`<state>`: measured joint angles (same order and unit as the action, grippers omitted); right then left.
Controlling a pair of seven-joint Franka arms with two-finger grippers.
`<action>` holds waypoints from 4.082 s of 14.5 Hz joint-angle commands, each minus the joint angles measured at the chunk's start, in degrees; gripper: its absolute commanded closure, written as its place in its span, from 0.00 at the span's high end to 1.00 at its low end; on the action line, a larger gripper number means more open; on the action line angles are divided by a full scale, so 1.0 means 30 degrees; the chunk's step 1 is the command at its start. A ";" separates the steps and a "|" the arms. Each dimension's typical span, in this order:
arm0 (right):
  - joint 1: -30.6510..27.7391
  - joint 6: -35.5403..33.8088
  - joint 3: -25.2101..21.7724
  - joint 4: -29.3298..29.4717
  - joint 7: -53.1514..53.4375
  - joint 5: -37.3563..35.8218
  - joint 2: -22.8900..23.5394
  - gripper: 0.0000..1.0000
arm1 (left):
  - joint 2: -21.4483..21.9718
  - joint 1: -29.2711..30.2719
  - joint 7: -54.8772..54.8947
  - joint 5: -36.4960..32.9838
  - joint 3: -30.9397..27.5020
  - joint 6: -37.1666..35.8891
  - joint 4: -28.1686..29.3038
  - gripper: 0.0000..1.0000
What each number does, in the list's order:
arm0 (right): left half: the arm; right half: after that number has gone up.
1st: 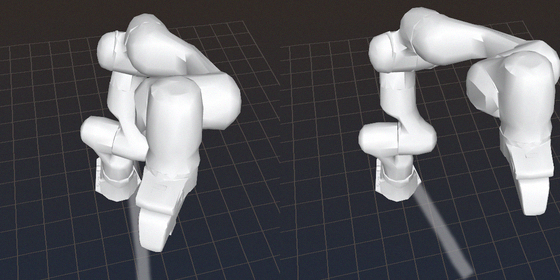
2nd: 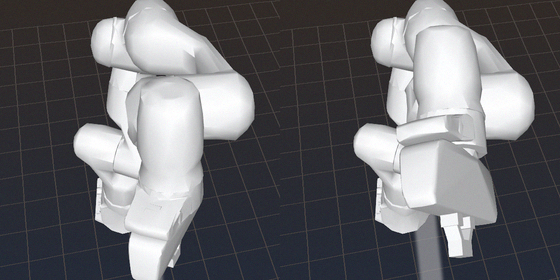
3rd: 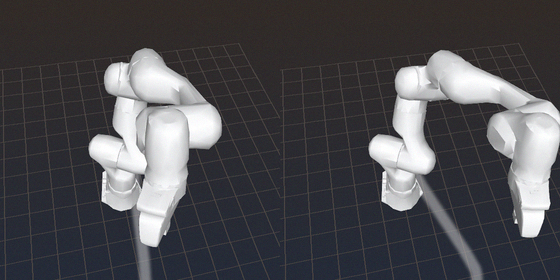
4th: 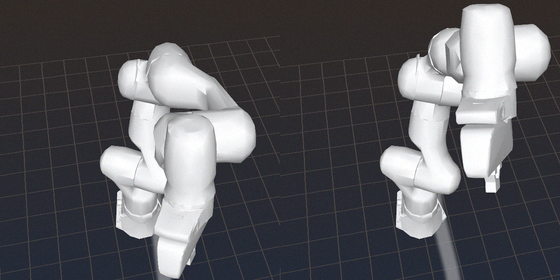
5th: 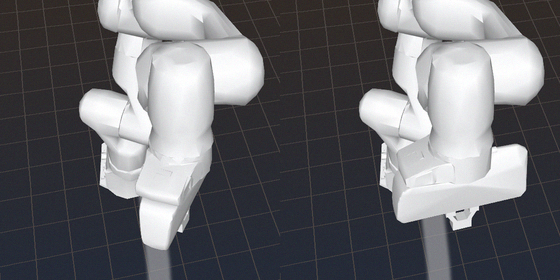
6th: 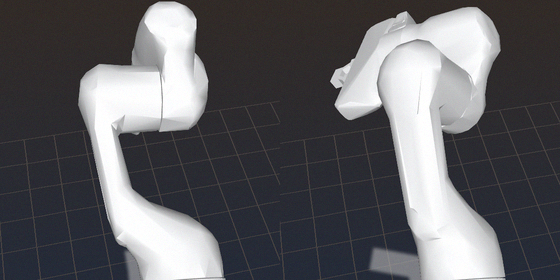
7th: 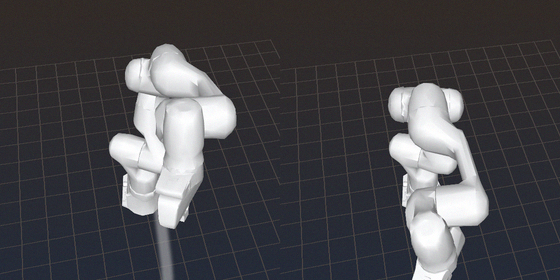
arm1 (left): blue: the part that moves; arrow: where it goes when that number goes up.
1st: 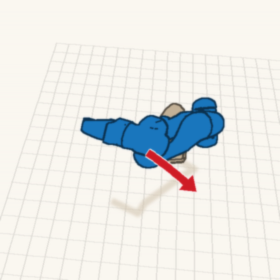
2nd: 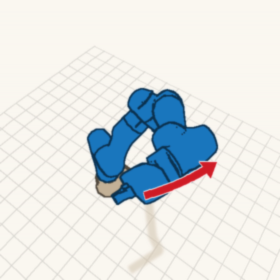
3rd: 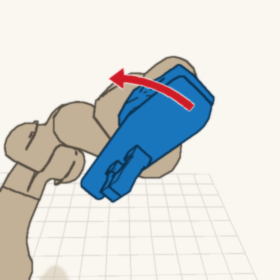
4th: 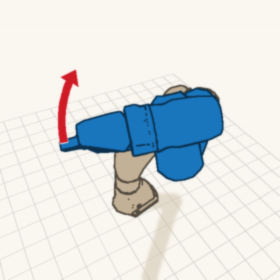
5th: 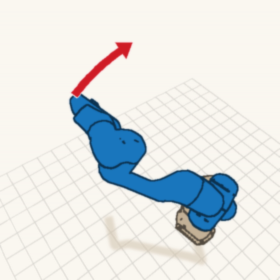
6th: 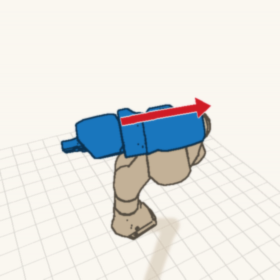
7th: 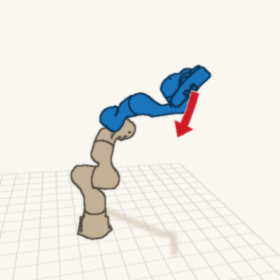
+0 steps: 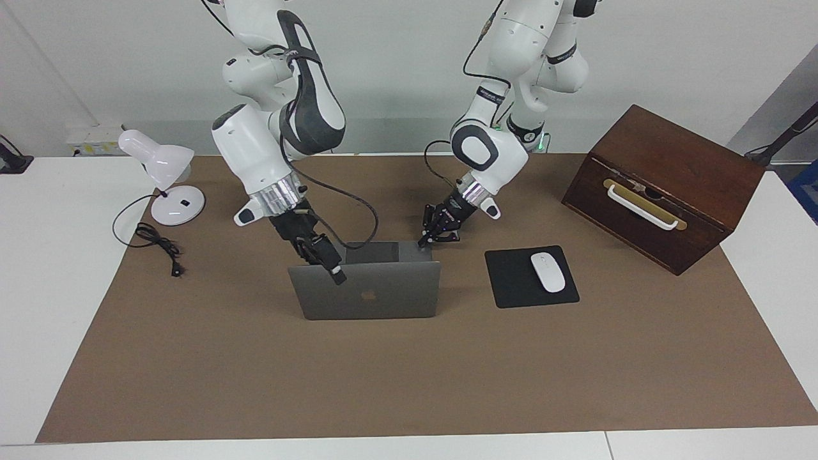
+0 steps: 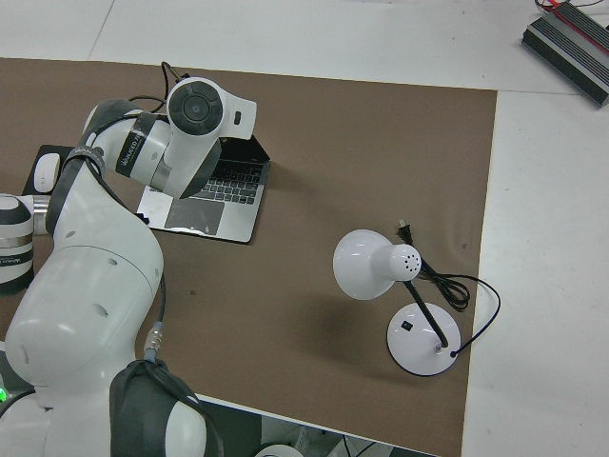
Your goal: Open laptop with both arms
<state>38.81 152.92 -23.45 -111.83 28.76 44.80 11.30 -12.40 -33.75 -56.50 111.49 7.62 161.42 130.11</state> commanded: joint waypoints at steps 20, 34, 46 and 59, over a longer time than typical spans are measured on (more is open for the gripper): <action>-0.0134 -0.1050 -0.1206 0.2091 -0.2788 0.2087 0.1945 1.00 | -0.0877 -0.0117 0.0697 0.0485 -0.0196 0.0538 -0.0364 0.00; -0.0105 -0.5558 -0.1381 0.2648 -0.0182 0.1737 -0.0602 1.00 | -0.0789 -0.0058 0.0669 0.0338 -0.0196 0.0480 -0.0451 0.00; -0.0281 -0.8577 -0.2641 0.3469 -0.2226 -0.3180 -0.1395 1.00 | 0.1143 0.1171 0.0698 -0.0332 -0.0343 0.1650 -0.1359 0.00; -0.0573 -1.3264 -0.3843 0.3410 -0.6389 -1.0038 -0.1952 1.00 | 0.1438 0.5622 0.1134 -1.0549 -0.0402 0.2677 -0.3321 0.00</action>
<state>37.86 115.44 -34.81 -101.62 12.28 16.88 6.28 -7.96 -18.79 -54.50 84.44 5.85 168.80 120.83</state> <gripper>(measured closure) 0.000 0.991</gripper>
